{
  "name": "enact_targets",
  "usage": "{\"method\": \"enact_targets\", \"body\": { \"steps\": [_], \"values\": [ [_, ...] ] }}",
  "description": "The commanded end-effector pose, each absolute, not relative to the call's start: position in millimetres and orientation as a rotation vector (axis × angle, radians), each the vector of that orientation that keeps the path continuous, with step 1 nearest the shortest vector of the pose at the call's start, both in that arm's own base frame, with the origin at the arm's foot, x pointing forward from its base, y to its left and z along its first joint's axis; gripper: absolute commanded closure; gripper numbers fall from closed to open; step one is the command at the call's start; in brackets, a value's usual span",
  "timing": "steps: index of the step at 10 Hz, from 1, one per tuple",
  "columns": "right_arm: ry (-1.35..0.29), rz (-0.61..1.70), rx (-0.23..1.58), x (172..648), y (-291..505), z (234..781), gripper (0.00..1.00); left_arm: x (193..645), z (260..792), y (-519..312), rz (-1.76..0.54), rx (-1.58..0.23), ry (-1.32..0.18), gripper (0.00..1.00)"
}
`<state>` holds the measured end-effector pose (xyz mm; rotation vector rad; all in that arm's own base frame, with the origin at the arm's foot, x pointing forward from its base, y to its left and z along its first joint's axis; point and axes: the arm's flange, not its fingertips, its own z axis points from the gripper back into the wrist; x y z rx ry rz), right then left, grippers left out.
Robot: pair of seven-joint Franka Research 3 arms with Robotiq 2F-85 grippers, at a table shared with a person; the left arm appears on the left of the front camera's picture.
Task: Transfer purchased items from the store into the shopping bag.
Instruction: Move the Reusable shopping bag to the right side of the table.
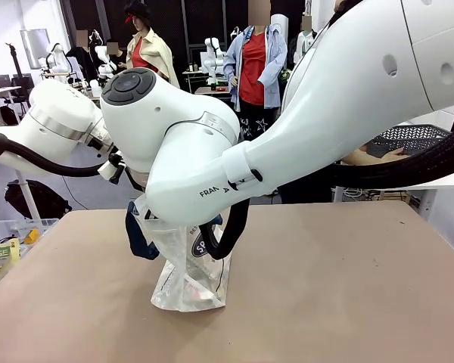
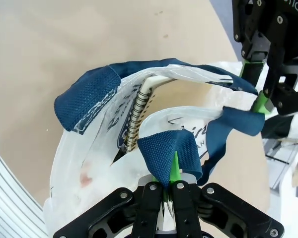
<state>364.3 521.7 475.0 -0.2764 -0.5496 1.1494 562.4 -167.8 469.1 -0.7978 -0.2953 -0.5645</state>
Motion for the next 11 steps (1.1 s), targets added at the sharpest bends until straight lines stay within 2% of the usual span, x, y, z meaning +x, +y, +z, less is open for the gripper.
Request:
{"method": "enact_targets", "body": {
  "steps": [1,7,11],
  "values": [
    [-0.589,1.155,-0.262,365.6,527.2,474.0,1.0,568.2,468.6,-169.1,-0.584,-0.871,-0.296,0.0],
    [-0.588,1.152,-0.244,367.2,529.2,472.5,1.0,573.3,466.1,-173.1,-0.616,-0.982,-0.265,0.0],
    [-0.592,1.154,-0.237,368.2,529.1,472.2,1.0,577.1,463.9,-178.9,-0.624,-0.965,-0.238,0.0]
  ]
}}
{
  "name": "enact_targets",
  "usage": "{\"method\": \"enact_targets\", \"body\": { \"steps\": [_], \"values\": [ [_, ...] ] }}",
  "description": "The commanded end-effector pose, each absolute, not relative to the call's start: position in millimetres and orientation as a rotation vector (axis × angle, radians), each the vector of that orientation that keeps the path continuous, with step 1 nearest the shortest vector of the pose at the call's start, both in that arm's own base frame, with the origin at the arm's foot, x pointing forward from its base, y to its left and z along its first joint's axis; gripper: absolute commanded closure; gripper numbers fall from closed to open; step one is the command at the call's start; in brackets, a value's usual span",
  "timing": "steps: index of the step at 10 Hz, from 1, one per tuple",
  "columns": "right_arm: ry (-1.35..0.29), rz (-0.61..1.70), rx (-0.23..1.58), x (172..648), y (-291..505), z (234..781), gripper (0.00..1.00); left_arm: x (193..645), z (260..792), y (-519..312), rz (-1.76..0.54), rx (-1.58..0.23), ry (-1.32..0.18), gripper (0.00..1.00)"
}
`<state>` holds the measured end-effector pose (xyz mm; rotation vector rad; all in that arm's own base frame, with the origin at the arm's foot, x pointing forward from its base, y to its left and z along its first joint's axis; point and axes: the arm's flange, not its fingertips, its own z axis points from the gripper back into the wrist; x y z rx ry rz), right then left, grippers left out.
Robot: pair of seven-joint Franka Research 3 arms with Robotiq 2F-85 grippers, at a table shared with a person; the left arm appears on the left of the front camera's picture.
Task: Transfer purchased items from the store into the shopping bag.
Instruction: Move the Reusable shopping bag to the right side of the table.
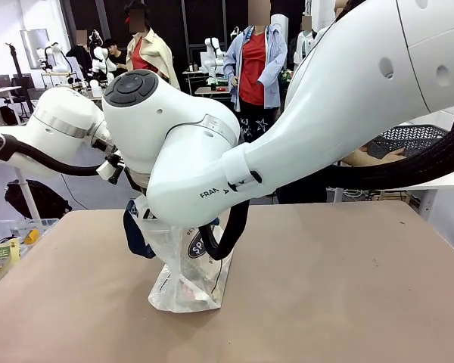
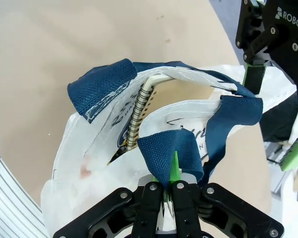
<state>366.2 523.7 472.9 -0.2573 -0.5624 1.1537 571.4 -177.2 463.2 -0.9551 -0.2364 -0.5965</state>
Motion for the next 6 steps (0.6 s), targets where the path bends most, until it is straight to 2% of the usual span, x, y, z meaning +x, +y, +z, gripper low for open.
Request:
{"method": "enact_targets", "body": {
  "steps": [1,3,6],
  "values": [
    [-0.592,1.155,-0.237,367.6,528.9,472.3,1.0,577.1,465.4,-180.9,-0.626,-0.951,-0.238,0.0],
    [-0.597,1.153,-0.233,367.5,528.3,472.6,1.0,576.3,466.8,-184.4,-0.634,-0.886,-0.251,0.0],
    [-0.599,1.155,-0.235,367.0,527.9,472.6,1.0,575.0,466.7,-185.0,-0.632,-0.852,-0.275,0.56]
  ]
}}
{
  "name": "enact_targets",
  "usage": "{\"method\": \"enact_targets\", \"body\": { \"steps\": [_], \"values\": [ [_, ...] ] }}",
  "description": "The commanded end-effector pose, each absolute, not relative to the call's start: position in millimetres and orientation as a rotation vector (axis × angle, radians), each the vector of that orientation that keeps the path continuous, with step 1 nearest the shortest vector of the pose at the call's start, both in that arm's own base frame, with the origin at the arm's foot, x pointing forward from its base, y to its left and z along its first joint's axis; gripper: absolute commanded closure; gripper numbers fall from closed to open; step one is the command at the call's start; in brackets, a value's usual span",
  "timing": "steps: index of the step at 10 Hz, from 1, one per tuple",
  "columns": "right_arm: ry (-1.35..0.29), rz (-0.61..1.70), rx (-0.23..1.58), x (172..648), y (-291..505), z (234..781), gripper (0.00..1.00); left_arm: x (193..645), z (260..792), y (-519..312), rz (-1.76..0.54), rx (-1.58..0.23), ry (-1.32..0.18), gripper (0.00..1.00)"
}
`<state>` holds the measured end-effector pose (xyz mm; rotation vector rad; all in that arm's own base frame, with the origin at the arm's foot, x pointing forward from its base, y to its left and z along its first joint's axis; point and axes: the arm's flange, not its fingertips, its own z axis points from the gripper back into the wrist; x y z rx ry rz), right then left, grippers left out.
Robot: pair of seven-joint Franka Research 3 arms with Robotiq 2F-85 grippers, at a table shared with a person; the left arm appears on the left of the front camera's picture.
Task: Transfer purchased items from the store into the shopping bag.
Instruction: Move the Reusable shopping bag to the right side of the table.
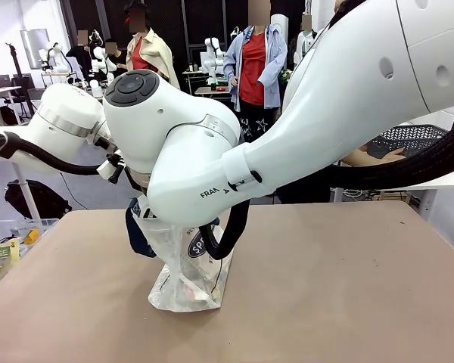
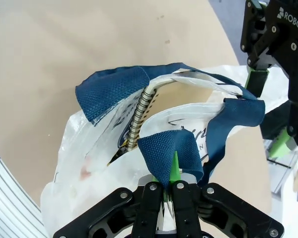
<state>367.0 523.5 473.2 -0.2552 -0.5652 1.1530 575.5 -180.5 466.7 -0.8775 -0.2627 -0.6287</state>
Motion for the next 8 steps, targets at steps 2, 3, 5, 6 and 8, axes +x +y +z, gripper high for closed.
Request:
{"method": "enact_targets", "body": {
  "steps": [2,3,5,6,8],
  "values": [
    [-0.599,1.156,-0.237,366.9,528.0,472.5,1.0,575.0,466.1,-185.1,-0.634,-0.843,-0.275,0.93],
    [-0.599,1.155,-0.238,366.6,527.5,472.8,1.0,575.1,466.0,-185.3,-0.633,-0.844,-0.274,1.0],
    [-0.6,1.154,-0.24,366.7,527.3,472.7,1.0,574.8,464.5,-185.0,-0.632,-0.84,-0.273,1.0],
    [-0.6,1.156,-0.24,366.6,527.4,472.6,1.0,574.6,463.9,-184.6,-0.632,-0.838,-0.274,1.0],
    [-0.602,1.157,-0.239,366.4,527.4,472.4,1.0,574.2,463.1,-184.5,-0.63,-0.834,-0.275,1.0]
  ]
}}
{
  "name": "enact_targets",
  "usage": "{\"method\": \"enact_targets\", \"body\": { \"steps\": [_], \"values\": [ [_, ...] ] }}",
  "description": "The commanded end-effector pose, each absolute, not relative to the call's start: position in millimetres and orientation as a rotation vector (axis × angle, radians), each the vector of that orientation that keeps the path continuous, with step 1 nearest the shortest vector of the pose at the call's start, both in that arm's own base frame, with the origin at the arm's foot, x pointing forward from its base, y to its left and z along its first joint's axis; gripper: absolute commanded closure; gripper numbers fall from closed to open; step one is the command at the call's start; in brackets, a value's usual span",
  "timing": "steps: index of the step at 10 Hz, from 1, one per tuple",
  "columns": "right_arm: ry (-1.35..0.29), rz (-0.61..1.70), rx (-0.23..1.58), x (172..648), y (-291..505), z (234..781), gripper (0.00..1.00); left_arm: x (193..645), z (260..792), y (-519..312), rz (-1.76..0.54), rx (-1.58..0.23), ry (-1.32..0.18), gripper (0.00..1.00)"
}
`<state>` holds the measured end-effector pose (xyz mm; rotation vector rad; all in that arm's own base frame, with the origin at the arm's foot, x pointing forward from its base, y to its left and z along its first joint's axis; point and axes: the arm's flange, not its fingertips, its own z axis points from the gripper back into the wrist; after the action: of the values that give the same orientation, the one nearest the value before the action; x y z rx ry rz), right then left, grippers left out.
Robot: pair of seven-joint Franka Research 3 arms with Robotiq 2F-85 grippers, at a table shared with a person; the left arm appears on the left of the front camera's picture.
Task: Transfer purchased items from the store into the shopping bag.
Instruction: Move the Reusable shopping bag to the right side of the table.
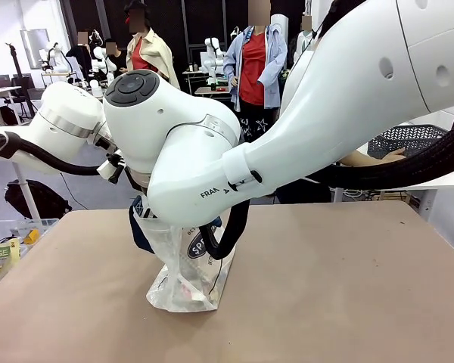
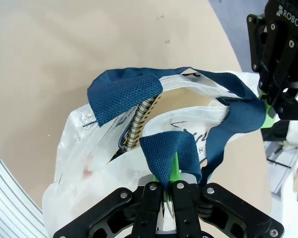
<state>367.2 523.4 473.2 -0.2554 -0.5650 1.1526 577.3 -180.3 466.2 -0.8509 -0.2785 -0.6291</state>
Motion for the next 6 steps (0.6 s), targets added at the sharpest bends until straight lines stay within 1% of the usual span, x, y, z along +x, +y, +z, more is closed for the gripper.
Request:
{"method": "enact_targets", "body": {
  "steps": [1,5,6],
  "values": [
    [-0.602,1.155,-0.241,366.4,527.1,472.0,1.0,573.9,462.7,-184.7,-0.63,-0.833,-0.276,1.0],
    [-0.605,1.15,-0.245,365.2,526.2,472.8,1.0,572.6,461.5,-185.0,-0.633,-0.824,-0.278,1.0],
    [-0.602,1.148,-0.249,364.9,526.3,472.7,0.89,572.7,461.3,-184.6,-0.633,-0.824,-0.278,1.0]
  ]
}}
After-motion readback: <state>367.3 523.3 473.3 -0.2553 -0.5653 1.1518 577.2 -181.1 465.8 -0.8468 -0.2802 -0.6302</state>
